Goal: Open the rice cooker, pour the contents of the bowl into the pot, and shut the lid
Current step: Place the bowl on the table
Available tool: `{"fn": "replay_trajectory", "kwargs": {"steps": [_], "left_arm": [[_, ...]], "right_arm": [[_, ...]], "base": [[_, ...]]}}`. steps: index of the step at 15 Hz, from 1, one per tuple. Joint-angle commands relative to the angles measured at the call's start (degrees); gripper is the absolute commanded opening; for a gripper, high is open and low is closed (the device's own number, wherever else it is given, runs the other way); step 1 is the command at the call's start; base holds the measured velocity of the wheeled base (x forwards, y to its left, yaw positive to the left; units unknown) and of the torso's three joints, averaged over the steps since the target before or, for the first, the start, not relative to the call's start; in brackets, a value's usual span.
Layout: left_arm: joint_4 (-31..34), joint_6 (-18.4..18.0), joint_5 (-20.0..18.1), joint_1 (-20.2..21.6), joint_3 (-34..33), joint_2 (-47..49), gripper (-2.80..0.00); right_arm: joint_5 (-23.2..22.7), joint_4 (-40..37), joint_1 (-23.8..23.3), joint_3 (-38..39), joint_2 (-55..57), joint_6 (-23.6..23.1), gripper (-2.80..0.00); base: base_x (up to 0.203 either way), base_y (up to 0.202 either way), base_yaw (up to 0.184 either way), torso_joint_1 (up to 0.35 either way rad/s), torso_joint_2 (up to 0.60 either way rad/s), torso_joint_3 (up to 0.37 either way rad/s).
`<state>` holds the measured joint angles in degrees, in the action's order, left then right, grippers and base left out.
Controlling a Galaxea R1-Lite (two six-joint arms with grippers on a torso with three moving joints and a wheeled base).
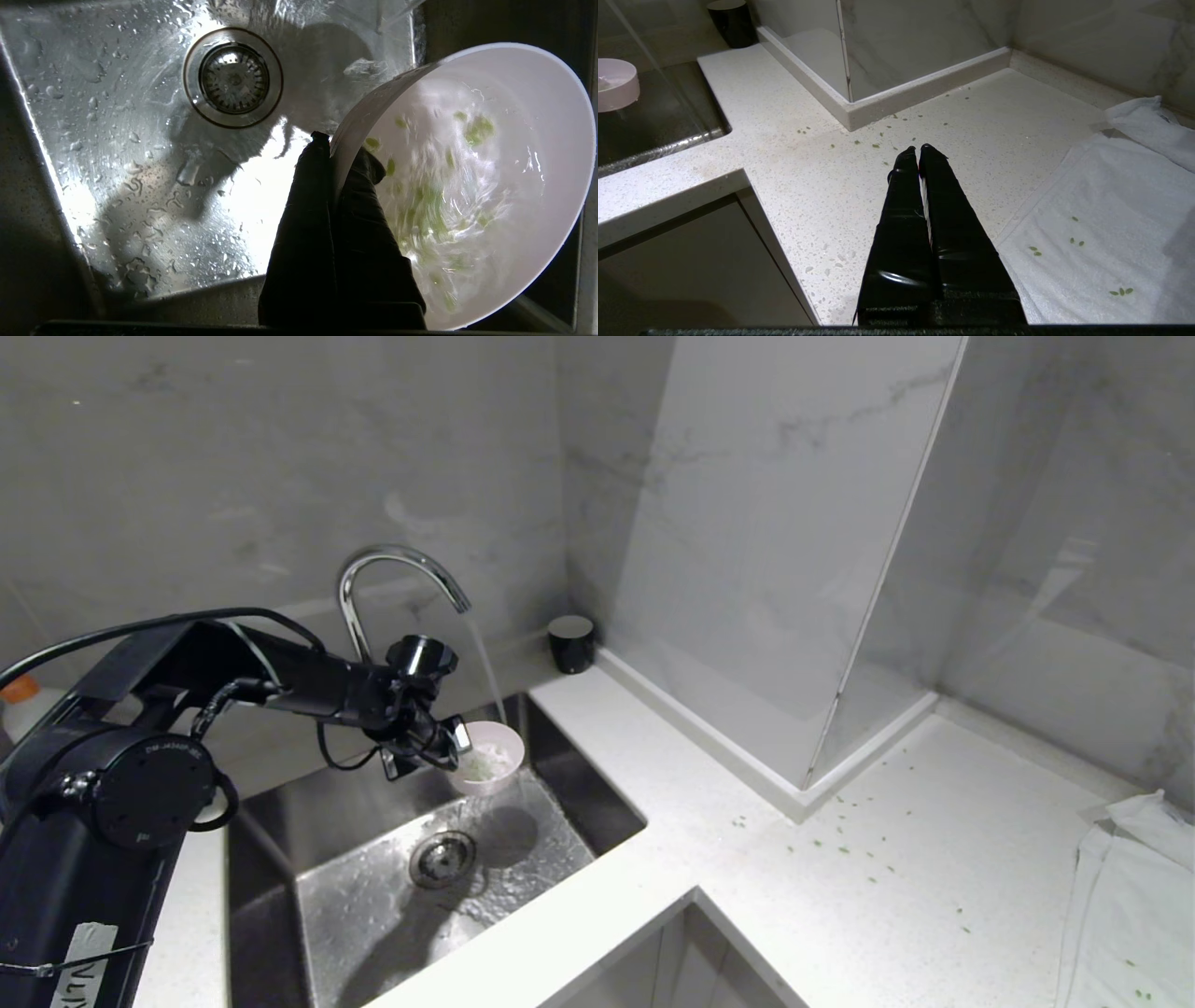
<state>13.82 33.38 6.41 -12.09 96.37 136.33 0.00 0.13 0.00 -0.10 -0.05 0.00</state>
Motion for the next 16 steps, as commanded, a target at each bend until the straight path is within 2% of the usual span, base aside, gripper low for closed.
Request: {"fn": "replay_trajectory", "kwargs": {"steps": [1, 4, 8, 10, 16], "left_arm": [[0.06, 0.20, -0.35, -0.14, -1.03, -0.78, -2.80], [0.06, 0.12, -3.85, -0.64, -4.20, -3.41, -2.80], [0.15, -0.33, -4.42, -1.38, -8.02, -6.27, -2.80], [0.15, -0.79, -6.79, -2.07, -10.50, -8.46, -2.80], [0.06, -3.73, -7.67, -7.46, -17.43, -16.09, -2.80]], "right_arm": [[0.00, -0.04, 0.00, 0.01, 0.05, 0.00, -2.80], [0.00, 0.04, 0.00, 0.01, 0.05, 0.00, -2.80], [0.00, 0.00, 0.07, 0.01, 0.01, 0.00, -2.80], [0.00, 0.04, 0.00, 0.01, 0.05, -0.18, -2.80], [0.00, -0.04, 0.09, 0.01, 0.05, 0.00, -2.80]], "base": [[0.000, 0.000, 0.000, 0.000, 0.00, 0.000], [0.000, 0.000, 0.000, 0.000, 0.00, 0.000], [0.000, 0.000, 0.000, 0.000, 0.00, 0.000], [0.000, 0.000, 0.000, 0.000, 0.00, 0.000], [0.000, 0.000, 0.000, 0.000, 0.00, 0.000]]}}
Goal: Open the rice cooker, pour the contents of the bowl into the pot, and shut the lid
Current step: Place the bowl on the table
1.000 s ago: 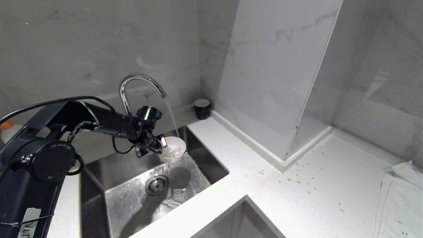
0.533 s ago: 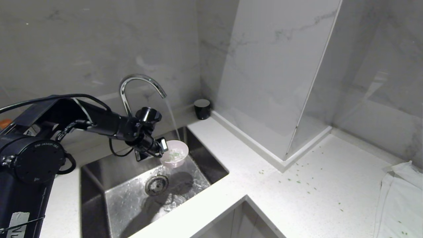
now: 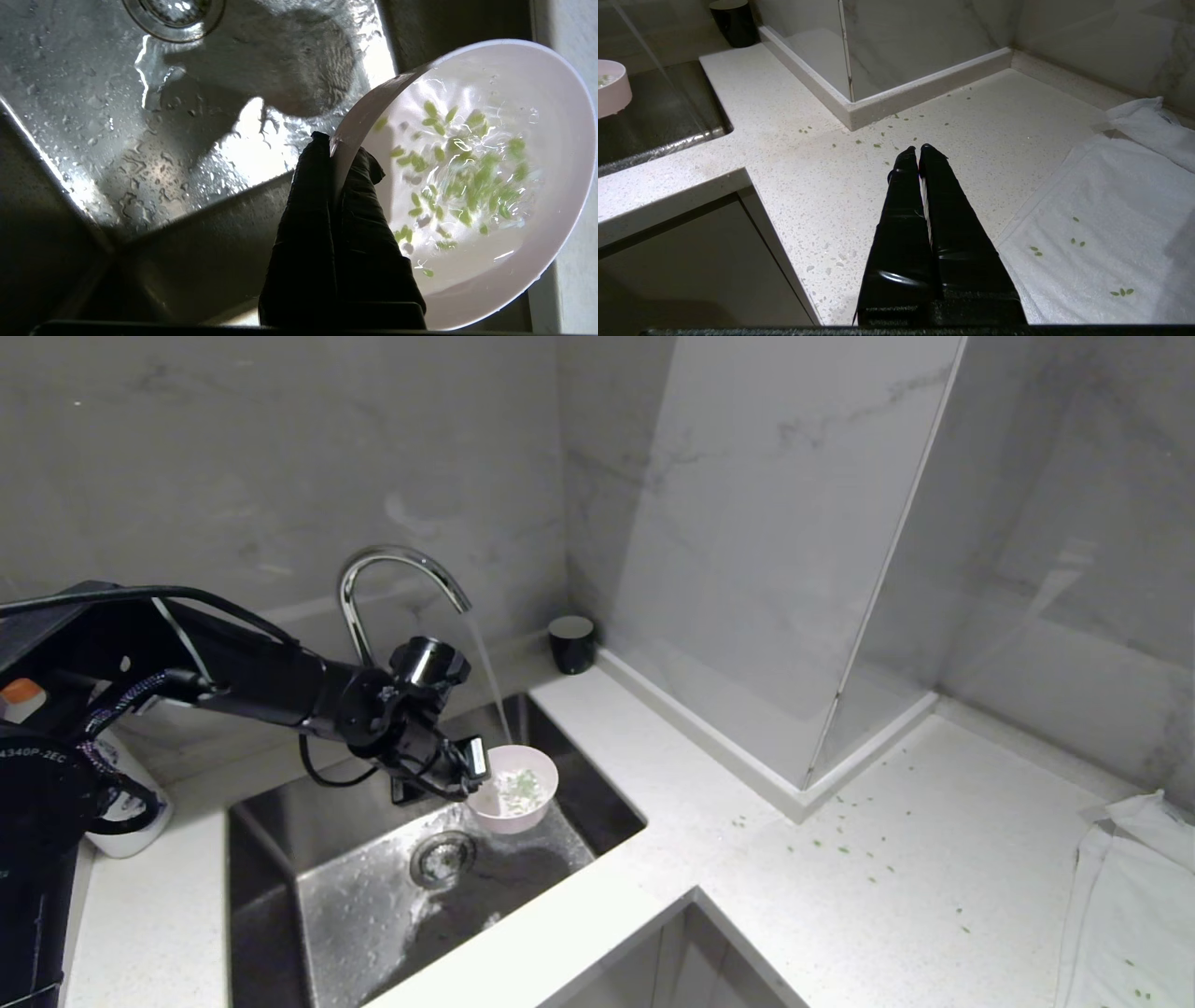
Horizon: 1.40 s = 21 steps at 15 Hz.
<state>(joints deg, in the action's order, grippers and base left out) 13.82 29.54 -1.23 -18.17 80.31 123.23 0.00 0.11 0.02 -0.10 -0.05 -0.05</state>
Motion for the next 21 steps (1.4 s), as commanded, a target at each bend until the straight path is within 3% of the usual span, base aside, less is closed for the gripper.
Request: {"fn": "replay_trajectory", "kwargs": {"steps": [1, 6, 14, 21], "left_arm": [[0.06, 0.08, -0.15, -2.31, -1.92, -3.84, -2.80], [0.06, 0.08, 0.01, -5.01, -3.93, -5.43, -2.80], [0.06, -0.01, 0.09, -4.99, -3.58, -5.46, -2.80], [0.06, -0.22, 0.09, -5.39, -3.28, -5.77, -2.80]], "right_arm": [[0.00, 0.05, 0.06, 0.01, 0.05, 0.05, -2.80], [0.00, -0.02, 0.06, 0.01, 0.05, 0.05, -2.80], [0.00, 0.07, 0.06, 0.01, 0.05, 0.05, -2.80], [0.00, 0.03, -0.02, 0.01, 0.05, 0.05, -2.80]], "base": [[0.000, 0.000, 0.000, 0.000, 0.00, 0.000], [0.000, 0.000, 0.000, 0.000, 0.00, 0.000], [-0.139, 0.000, -0.002, -0.003, 0.00, 0.004], [0.000, 0.000, 0.000, 0.004, 0.00, -0.001]]}}
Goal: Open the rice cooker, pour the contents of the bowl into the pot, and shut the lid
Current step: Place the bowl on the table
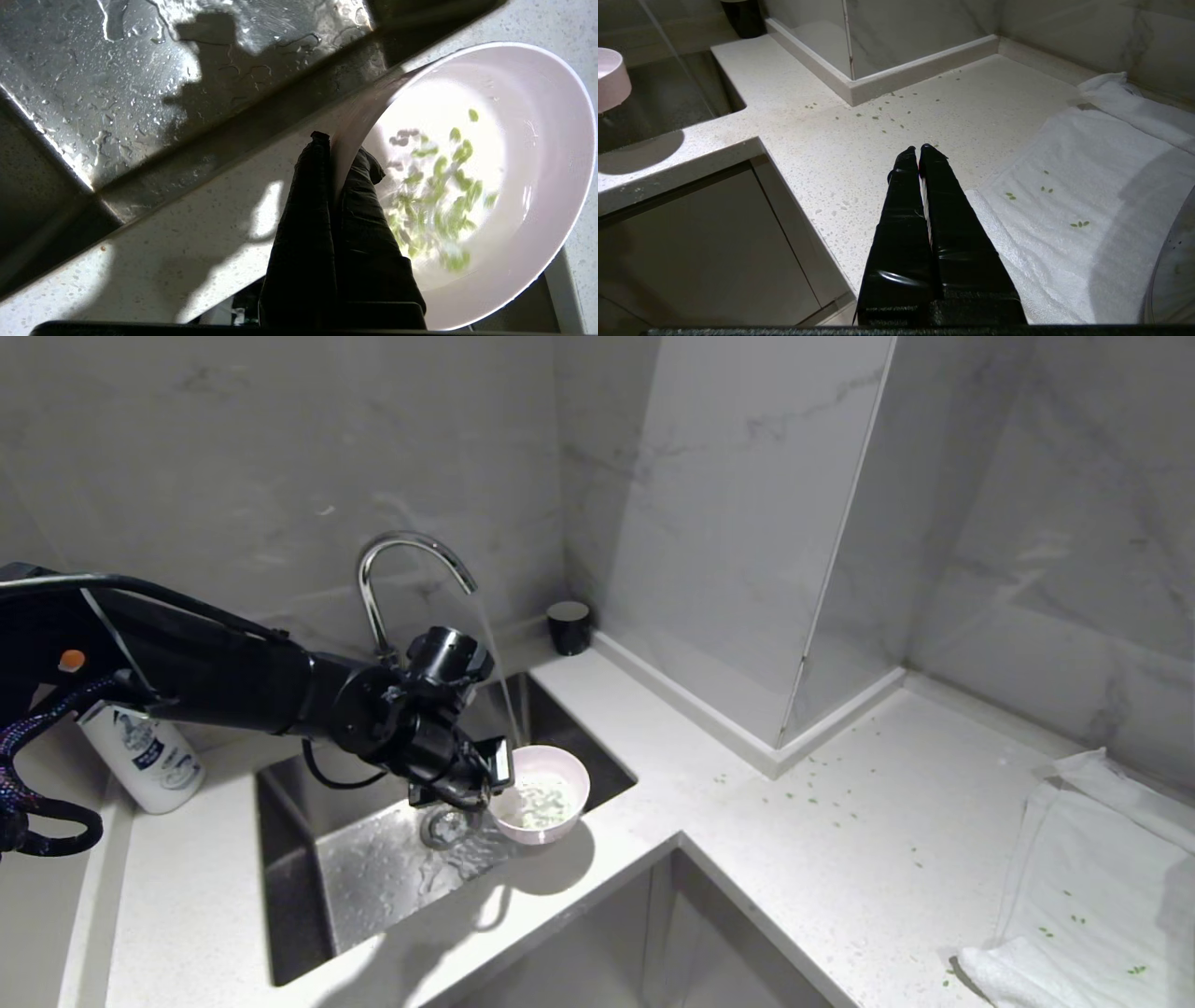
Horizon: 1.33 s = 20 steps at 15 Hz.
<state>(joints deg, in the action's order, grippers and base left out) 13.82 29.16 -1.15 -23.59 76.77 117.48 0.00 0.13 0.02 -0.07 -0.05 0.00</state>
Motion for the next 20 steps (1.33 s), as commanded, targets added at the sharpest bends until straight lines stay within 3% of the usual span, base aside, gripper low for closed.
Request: {"fn": "replay_trajectory", "kwargs": {"steps": [1, 5, 14, 20], "left_arm": [[0.06, -0.57, 0.01, 0.03, 0.65, 0.29, -2.80], [1.86, -1.09, -0.16, -2.09, 5.71, 3.43, -2.80], [14.13, 0.70, -0.09, -10.76, 33.35, 18.34, -2.80], [14.00, 1.06, -0.25, -17.71, 35.45, 21.85, -2.80]], "right_arm": [[0.00, 0.04, 0.00, -0.01, 0.05, 0.00, -2.80], [0.00, 0.04, -0.02, -0.01, 0.02, 0.00, -2.80], [0.00, 0.04, 0.05, -0.01, 0.05, 0.00, -2.80], [0.00, 0.04, 0.06, -0.01, 0.05, 0.08, -2.80]], "base": [[0.000, 0.000, 0.000, 0.000, 0.00, 0.000], [0.000, 0.000, 0.000, 0.000, 0.00, 0.000], [0.000, 0.000, 0.000, 0.000, 0.00, 0.000], [0.000, 0.000, 0.000, 0.000, 0.00, 0.000]]}}
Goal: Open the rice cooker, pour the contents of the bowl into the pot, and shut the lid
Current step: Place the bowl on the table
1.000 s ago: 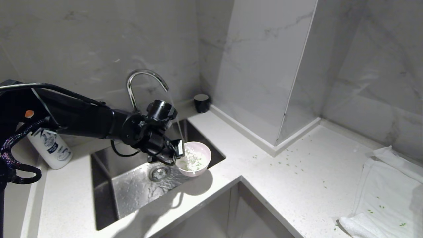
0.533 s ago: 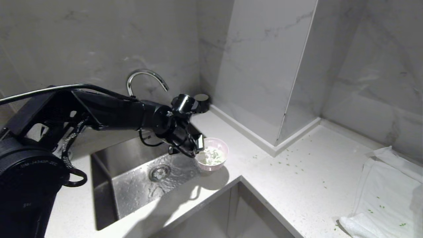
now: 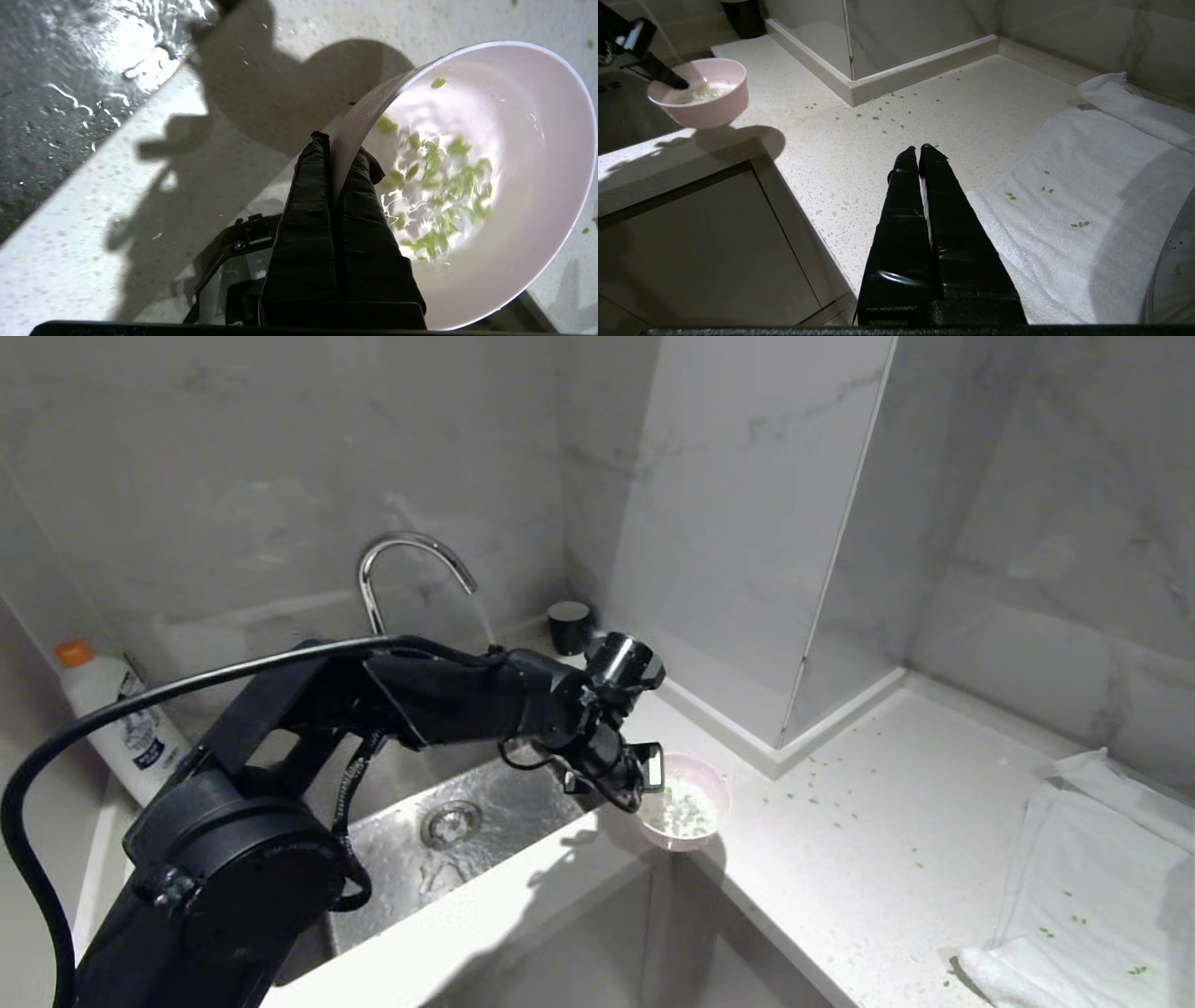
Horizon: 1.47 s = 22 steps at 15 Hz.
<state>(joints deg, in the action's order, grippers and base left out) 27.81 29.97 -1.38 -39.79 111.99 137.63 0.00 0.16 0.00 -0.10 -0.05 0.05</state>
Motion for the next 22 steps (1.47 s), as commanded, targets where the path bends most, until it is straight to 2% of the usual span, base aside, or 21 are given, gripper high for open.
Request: {"fn": "replay_trajectory", "kwargs": {"steps": [1, 4, 8, 13, 22], "left_arm": [[-1.11, 0.50, 0.00, -2.41, 0.24, 2.27, -2.80], [-4.06, 2.45, 0.08, -3.62, 0.24, 3.08, -2.80], [-4.21, 2.81, 0.06, -6.16, 0.24, 3.74, -2.80], [-7.38, 3.95, 0.11, -9.87, 0.30, 5.51, -2.80], [-7.88, 3.89, 0.48, -9.80, 0.24, 6.16, -2.80]], "right_arm": [[0.00, 0.02, 0.04, 0.01, -0.01, 0.03, -2.80], [0.00, 0.02, 0.02, 0.01, -0.04, 0.03, -2.80], [0.00, 0.02, 0.06, 0.01, 0.05, 0.03, -2.80], [0.00, 0.02, 0.02, 0.04, -0.04, 0.03, -2.80], [0.00, 0.02, 0.09, 0.09, -0.03, 0.03, -2.80]], "base": [[0.000, 0.000, 0.000, 0.000, 0.00, 0.000], [0.000, 0.000, 0.000, 0.000, 0.00, 0.000], [0.000, 0.000, 0.000, 0.000, 0.00, 0.000], [0.000, 0.000, 0.000, 0.000, 0.00, 0.000], [0.000, 0.000, 0.000, 0.000, 0.00, 0.000]]}}
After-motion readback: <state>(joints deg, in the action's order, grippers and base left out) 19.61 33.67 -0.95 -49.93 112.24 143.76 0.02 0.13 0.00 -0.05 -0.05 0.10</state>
